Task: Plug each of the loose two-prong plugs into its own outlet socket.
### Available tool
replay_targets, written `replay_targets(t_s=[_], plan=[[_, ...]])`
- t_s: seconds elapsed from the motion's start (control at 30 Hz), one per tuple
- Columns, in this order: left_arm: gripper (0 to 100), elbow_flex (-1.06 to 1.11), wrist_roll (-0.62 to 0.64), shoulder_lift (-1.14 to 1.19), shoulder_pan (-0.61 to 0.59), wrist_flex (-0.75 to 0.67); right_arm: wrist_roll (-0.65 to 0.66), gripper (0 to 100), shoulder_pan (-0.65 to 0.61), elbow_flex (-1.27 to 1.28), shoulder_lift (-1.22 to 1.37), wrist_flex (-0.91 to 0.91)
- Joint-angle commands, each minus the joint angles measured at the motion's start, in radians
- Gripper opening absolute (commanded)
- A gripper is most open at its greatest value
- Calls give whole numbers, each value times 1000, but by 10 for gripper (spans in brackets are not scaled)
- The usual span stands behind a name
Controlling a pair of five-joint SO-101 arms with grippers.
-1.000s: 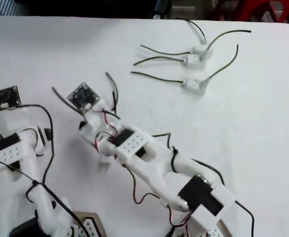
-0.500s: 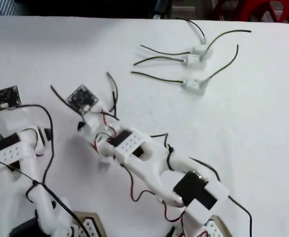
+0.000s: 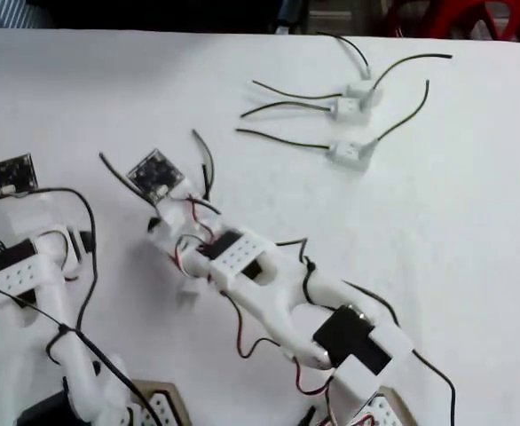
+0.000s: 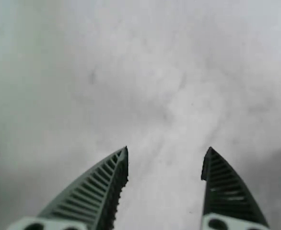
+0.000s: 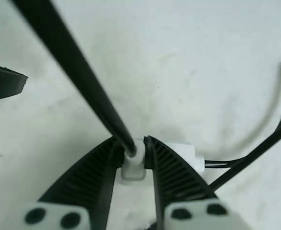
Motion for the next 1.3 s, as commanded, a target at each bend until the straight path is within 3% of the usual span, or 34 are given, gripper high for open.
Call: replay_targets(t_s=[0.0,0.2,0.37,0.57,0.87,1.0,1.1,1.27], plan=[[253,-5,2,-36,-8,-17,2,17,13,-3,1,8],[253,-5,2,-35,-8,-17,14,17,13,-41,88,28],[253,-5,2,-35,-8,-17,138,17,13,-64,97,130],[253,-3,2,-35,-8,-17,158,17,21,-69,74,130],[253,-3,2,-35,-8,-17,157,19,170,-149,35,130],[253,-3,2,-35,-8,-17,149,133,205,-166,4,147],[253,-3,2,-35,-8,-17,149,224,189,-158,-44,217],[253,-3,2,-35,-8,-17,147,160,120,-158,-211,410]])
